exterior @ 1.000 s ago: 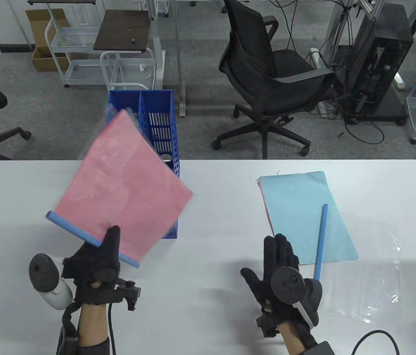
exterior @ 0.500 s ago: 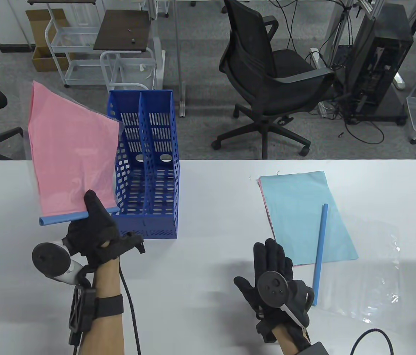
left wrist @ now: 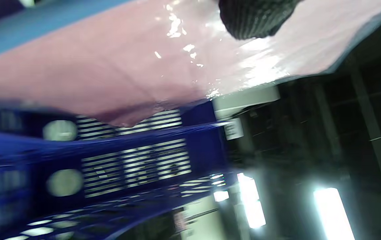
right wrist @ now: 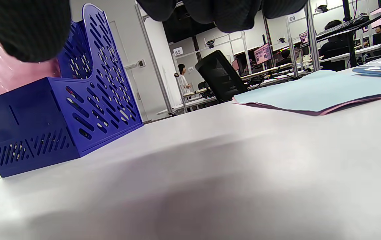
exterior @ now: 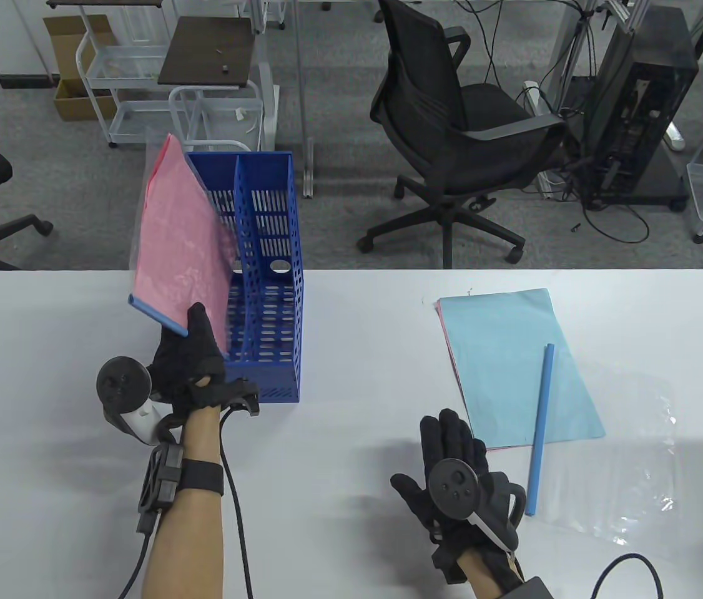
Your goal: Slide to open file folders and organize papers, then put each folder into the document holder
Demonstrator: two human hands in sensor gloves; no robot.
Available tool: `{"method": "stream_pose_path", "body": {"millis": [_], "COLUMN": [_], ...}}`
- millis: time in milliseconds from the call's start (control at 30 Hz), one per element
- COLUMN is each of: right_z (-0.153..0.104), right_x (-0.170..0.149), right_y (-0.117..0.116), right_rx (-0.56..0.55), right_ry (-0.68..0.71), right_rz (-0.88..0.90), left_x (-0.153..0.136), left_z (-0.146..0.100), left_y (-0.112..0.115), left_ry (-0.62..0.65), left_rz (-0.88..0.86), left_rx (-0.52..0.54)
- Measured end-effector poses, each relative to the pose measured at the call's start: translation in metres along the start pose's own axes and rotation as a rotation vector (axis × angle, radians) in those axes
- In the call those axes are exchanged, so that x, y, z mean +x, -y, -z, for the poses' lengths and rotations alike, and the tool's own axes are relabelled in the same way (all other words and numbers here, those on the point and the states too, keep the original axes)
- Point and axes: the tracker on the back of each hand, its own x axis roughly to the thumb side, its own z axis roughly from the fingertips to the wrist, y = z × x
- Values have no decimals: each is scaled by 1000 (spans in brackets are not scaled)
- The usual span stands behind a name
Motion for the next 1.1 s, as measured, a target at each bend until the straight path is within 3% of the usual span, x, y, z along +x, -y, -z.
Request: {"method": "stream_pose_path", "body": {"millis": [67,167,267,367,533,633,767,833,1000,1100], "right_z": [1,3,4,5,9,13,12,9,11,15], "right_x": [-1,-3,-4,-5,-18,-39,-82,-104,-125,-124], "right_y": [-2,-6,-7,-9,0,19,39,38,24,22], "right_rx": [14,41,51,55,15,-31,6,112,277,265], "right_ry": [-1,-13,-21,-34,-144,-307,-603,-733,-823,-809], "right_rz": [-8,-25,-38,-57,-111,-141,-204,-210,-203,-324], "left_x": [-9,-13,-14,-8,14,28,27,16,-9,-18], "left_z": [2,-3,-8,-17,-53,-90,-130,-145,-159,-161], "left_y": [1,-2,-5,-13,-36,-42,-36,-27,-3,6], "left_ry": [-69,-50,-36,-1,110,208,296,324,272,264], "left_rz": [86,98,82,172,369,583,811,869,974,1049], "left_rx": [-25,11,-21,-50,-105,-140,-270,-279,-471,-528]}}
